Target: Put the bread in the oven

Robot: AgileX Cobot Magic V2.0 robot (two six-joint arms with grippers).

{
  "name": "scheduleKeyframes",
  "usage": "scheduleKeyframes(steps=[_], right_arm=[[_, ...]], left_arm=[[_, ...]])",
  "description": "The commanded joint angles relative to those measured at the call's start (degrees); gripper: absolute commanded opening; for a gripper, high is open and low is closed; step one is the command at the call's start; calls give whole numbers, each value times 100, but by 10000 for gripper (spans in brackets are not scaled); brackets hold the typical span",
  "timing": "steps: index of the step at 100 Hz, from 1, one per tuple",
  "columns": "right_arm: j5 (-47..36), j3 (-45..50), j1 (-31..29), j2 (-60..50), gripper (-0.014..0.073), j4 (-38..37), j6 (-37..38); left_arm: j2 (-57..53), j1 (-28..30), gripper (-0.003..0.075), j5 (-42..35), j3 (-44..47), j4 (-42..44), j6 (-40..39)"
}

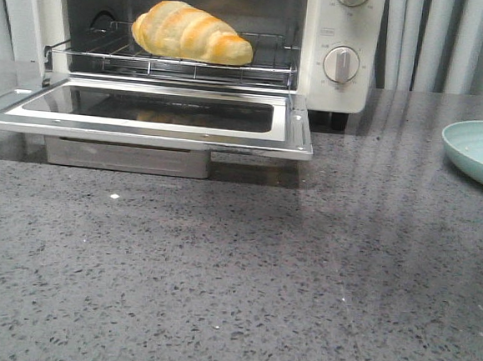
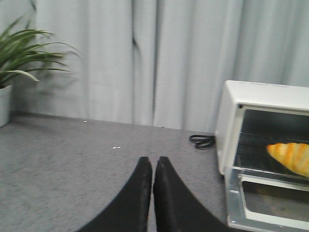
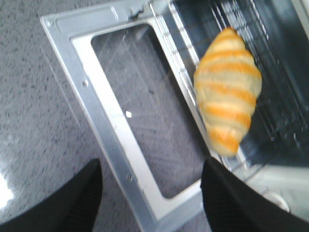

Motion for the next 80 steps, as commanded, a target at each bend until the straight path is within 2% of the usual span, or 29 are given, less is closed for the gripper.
scheduleKeyframes(steps=[1,16,34,43,61,80], right_arm=[[181,-197,-11,-487,402,-54,184],[344,-197,-11,-809,402,65,292],[539,-184,-21,-1190,386,84,418],[539,-184,-21,-1373,312,57,457],[539,-184,-33,-1594,91,-49,457],[539,-184,-42,-1648,-44,-454,457]], left_arm=[[-154,20,-22,-1189,299,-428,6],[-154,20,-22,-2676,1390,-633,6],[-154,20,-21,-3441,2518,-986,6],[-154,20,-21,-3475,2887,-1168,6],[-154,20,-21,-3420,3314,-1458,6],[-154,20,-21,-3420,3499,-1486,6]])
